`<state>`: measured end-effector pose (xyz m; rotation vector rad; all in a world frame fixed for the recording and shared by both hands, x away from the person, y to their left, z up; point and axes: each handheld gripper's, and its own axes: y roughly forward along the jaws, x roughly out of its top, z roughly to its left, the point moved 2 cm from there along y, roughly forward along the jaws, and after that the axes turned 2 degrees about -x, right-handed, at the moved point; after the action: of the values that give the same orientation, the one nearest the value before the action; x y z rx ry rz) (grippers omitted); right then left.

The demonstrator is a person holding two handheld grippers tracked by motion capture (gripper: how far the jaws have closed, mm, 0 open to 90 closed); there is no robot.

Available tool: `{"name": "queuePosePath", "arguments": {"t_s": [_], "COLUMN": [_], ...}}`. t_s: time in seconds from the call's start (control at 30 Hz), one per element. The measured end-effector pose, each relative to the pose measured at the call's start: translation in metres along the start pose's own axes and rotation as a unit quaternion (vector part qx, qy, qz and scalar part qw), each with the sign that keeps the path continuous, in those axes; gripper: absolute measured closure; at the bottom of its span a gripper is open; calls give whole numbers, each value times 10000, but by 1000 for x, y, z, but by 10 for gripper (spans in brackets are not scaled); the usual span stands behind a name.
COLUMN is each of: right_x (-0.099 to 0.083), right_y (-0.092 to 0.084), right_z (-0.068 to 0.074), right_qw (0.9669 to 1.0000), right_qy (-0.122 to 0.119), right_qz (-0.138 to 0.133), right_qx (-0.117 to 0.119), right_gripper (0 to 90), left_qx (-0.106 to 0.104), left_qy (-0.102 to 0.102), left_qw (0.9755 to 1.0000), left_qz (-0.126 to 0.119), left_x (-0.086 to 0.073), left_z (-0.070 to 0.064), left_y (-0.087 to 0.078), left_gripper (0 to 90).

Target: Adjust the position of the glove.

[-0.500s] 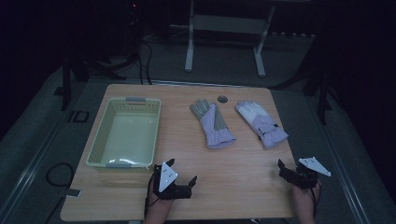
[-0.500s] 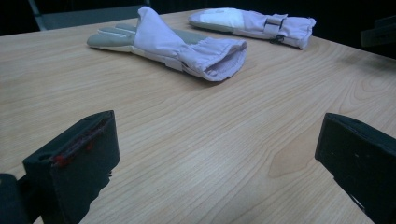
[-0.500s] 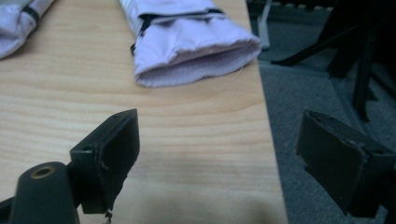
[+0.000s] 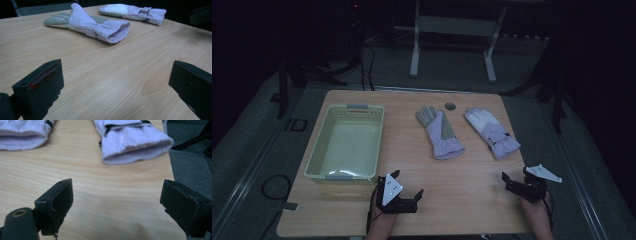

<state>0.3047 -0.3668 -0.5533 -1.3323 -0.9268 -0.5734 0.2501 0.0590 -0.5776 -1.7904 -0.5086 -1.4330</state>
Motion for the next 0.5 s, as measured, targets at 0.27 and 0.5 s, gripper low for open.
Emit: {"name": "queuePosePath", "arguments": {"t_s": [0.27,0.5], "right_x": [32,66], "right_y": [-6,-8], "right_z": [4,15], "right_qw": [9999,9992], "right_qy": [-35,103], "right_qz": [-143,-100], "right_qx": [76,374], "right_gripper": [113,212], "left_qx": [-60,-95], "left_qy": [-4,-32], "left_qw": [10000,9999], "left_qz": [-15,-18], "left_x": [0,0], "left_z": [0,0], "left_y": [0,0], "left_gripper": [0,0]}}
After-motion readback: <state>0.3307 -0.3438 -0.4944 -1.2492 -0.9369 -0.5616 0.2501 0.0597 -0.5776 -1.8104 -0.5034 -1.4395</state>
